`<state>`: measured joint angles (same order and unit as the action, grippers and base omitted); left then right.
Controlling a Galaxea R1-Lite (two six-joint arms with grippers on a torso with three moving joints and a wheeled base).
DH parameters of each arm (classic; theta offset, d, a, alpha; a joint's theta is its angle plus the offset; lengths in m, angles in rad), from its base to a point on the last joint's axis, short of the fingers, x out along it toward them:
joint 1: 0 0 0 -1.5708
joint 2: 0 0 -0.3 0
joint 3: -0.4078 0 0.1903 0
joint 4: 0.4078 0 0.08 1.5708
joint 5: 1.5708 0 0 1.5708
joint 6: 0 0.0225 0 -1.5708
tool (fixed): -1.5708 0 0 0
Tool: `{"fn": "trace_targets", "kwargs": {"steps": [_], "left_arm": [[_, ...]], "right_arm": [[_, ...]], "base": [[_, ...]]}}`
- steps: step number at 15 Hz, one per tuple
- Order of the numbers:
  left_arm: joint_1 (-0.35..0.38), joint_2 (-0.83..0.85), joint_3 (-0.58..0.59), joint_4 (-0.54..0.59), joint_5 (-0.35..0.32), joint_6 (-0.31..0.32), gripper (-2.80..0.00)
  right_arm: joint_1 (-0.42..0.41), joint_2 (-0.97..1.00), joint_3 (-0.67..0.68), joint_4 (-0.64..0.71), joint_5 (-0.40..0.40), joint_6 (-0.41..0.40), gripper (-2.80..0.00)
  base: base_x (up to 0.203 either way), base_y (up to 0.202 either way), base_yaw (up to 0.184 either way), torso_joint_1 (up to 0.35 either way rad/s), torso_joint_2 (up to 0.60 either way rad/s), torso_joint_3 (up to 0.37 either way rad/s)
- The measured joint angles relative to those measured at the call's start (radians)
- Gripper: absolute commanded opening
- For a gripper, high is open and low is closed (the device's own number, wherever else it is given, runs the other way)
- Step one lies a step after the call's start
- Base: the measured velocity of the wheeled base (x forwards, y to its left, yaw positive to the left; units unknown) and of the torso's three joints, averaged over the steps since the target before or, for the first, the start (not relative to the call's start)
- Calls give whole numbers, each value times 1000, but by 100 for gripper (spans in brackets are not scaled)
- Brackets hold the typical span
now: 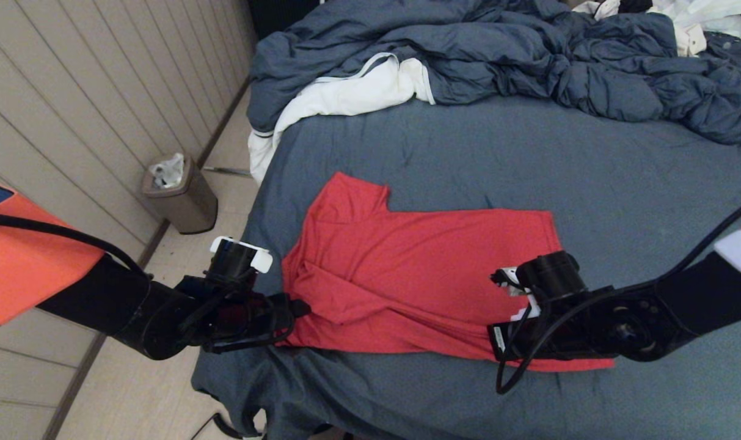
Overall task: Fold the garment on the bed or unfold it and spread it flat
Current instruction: Fold the red T-shirt
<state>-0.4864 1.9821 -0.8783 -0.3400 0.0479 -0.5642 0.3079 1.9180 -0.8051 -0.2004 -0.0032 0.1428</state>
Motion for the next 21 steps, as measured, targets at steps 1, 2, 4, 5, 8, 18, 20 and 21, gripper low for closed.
{"fn": "trace_targets", "kwargs": {"steps": [1,2,4,5,8,18,20,21], "left_arm": [[0,2,0,0,0,0,0],[0,3,-2,0,-2,0,0],[-4,7,-2,0,-3,-1,0],[-6,9,-2,-1,-3,-1,0],[-9,1,-1,0,-2,-1,0],[-11,-9,10,-42,0,-4,0],[-10,-10,11,-42,1,-4,0],[-10,-11,11,-42,0,-4,0]], "right_arm": [[-3,14,-7,0,0,0,-280],[-7,29,-17,0,1,1,-280],[-14,47,-23,0,1,1,-280],[-14,54,-27,-2,0,2,-280],[-19,73,-55,-30,-6,13,-280],[-63,200,-341,-24,-85,46,-280],[-78,216,-375,-23,-99,47,-280],[-80,210,-376,-21,-100,50,-280]], "base": [[0,0,0,0,0,0],[0,0,0,0,0,0],[0,0,0,0,0,0],[0,0,0,0,0,0],[0,0,0,0,0,0],[0,0,0,0,0,0],[0,0,0,0,0,0],[0,0,0,0,0,0]]}}
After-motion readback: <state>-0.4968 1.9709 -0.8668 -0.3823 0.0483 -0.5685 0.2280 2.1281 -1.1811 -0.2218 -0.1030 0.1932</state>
